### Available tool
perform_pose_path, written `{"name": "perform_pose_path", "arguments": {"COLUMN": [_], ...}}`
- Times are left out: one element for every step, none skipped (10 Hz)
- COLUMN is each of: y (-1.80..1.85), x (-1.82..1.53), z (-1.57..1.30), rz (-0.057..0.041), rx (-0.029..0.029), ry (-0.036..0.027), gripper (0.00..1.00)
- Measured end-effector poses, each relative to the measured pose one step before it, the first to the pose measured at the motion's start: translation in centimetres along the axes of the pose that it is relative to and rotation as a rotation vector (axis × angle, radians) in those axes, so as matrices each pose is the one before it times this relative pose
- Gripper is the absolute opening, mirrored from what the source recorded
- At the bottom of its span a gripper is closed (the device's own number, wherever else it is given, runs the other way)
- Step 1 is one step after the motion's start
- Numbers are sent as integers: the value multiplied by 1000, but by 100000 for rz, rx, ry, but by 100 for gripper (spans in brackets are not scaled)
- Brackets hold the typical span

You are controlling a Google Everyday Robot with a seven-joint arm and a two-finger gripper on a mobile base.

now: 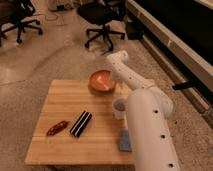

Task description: Push the ceramic bowl across the table

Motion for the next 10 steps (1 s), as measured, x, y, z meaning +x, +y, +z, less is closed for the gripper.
{"name": "perform_pose_path", "arguments": {"y": [-666,-359,-479,-640,-393,-360,-149,-79,-112,-396], "x": [-1006,-626,-815,-761,-350,-272,-237,-264,-220,-498], "z": [-47,-14,91,42,-5,-103,-55,-68,-49,-38], "rz": [-3371,-2025,-2818,-2486,-1244,-971,-633,-378,-224,-778], "rx": [342,308,-3,328,165,398,358,590,578,1073], "ry": [-895,-609,-666,-694,-287,-187,-281,-500,-477,-977], "gripper": [80,80,80,80,80,80,80,80,80,80]}}
